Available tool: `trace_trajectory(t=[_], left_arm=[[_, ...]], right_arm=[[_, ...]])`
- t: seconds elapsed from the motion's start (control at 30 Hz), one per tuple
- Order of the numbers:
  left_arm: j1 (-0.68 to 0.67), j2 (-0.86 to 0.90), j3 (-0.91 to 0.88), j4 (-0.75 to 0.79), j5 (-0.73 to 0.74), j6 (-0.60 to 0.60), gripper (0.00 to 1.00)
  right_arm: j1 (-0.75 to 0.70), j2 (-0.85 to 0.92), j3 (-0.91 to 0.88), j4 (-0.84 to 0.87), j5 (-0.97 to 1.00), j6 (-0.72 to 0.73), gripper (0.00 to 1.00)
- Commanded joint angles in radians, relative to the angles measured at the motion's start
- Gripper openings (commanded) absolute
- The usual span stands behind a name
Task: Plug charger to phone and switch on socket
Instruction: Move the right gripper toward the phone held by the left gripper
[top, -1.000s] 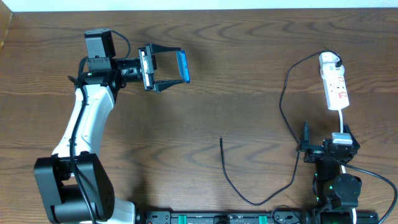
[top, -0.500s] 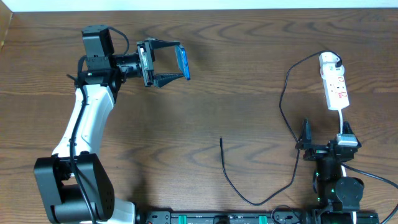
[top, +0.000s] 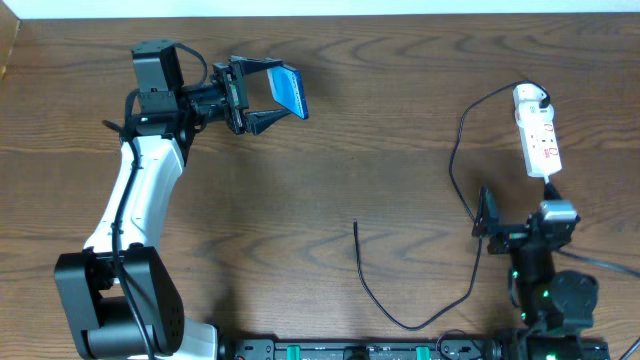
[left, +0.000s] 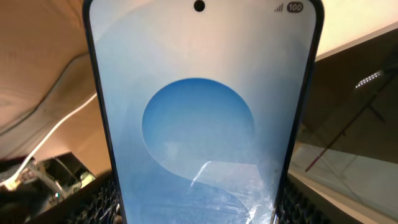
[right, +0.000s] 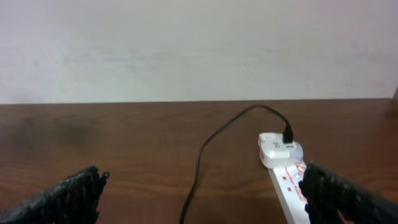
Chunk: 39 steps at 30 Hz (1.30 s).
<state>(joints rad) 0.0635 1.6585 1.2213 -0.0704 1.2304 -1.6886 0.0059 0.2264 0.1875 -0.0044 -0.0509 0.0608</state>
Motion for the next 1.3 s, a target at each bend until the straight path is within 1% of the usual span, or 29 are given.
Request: trace_trajectory(t=[0.0, 0.1, 0.23, 0.3, 0.37, 0.43, 0.5, 0.53, 0.57, 0.63, 0.67, 0.73, 0.83, 1.1, 1.27], left_arm=[[-0.004, -0.027, 0.008, 0.008, -0.016, 0.036, 0.07], [-0.004, -0.028, 0.008, 0.008, -0.035, 0.038, 0.07], [-0.004, -0.027, 0.008, 0.008, -0.040, 0.039, 0.07], [-0.004, -0.028, 0.008, 0.008, -0.041, 0.039, 0.07], [-0.004, -0.027, 0.008, 0.008, -0.046, 0.039, 0.07], [-0.004, -0.028, 0.008, 0.008, -0.046, 0.039, 0.07], [-0.004, -0.027, 0.008, 0.008, -0.047, 0.039, 0.07], [-0.004, -0.027, 0.008, 0.008, -0.051, 0.039, 0.07], [-0.004, -0.027, 0.008, 0.008, -0.056, 0.039, 0.07], [-0.004, -0.028, 0.008, 0.008, -0.069, 0.039, 0.07], [-0.004, -0.027, 0.008, 0.008, -0.074, 0.039, 0.07], [-0.004, -0.027, 0.008, 0.008, -0.081, 0.039, 0.07], [-0.008, -0.027, 0.008, 0.005, -0.113, 0.039, 0.07], [-0.075, -0.027, 0.008, 0.004, -0.223, 0.039, 0.07], [-0.122, -0.027, 0.008, 0.004, -0.289, 0.051, 0.07]], right_arm=[[0.000, 0.152, 0.134, -0.003, -0.024, 0.013, 0.99], [0.000, 0.303, 0.246, -0.029, -0.090, 0.014, 0.99], [0.000, 0.520, 0.445, -0.167, -0.192, 0.121, 0.99], [0.000, 0.646, 0.561, -0.252, -0.267, 0.126, 0.99], [0.000, 0.748, 0.649, -0.298, -0.339, 0.126, 0.99], [0.000, 0.834, 0.702, -0.293, -0.415, 0.126, 0.99], [0.000, 0.902, 0.714, -0.247, -0.428, 0.131, 0.99], [0.000, 0.928, 0.714, -0.219, -0.444, 0.166, 0.99], [0.000, 0.946, 0.714, -0.198, -0.462, 0.208, 0.99], [0.002, 0.990, 0.714, -0.130, -0.532, 0.350, 0.99], [0.005, 1.006, 0.714, -0.094, -0.572, 0.367, 0.99], [0.018, 1.040, 0.714, -0.012, -0.659, 0.351, 0.99], [0.042, 1.070, 0.714, 0.030, -0.669, 0.349, 0.99], [0.146, 1.094, 0.714, 0.008, -0.640, 0.312, 0.99], [0.184, 1.094, 0.714, 0.005, -0.639, 0.281, 0.99]])
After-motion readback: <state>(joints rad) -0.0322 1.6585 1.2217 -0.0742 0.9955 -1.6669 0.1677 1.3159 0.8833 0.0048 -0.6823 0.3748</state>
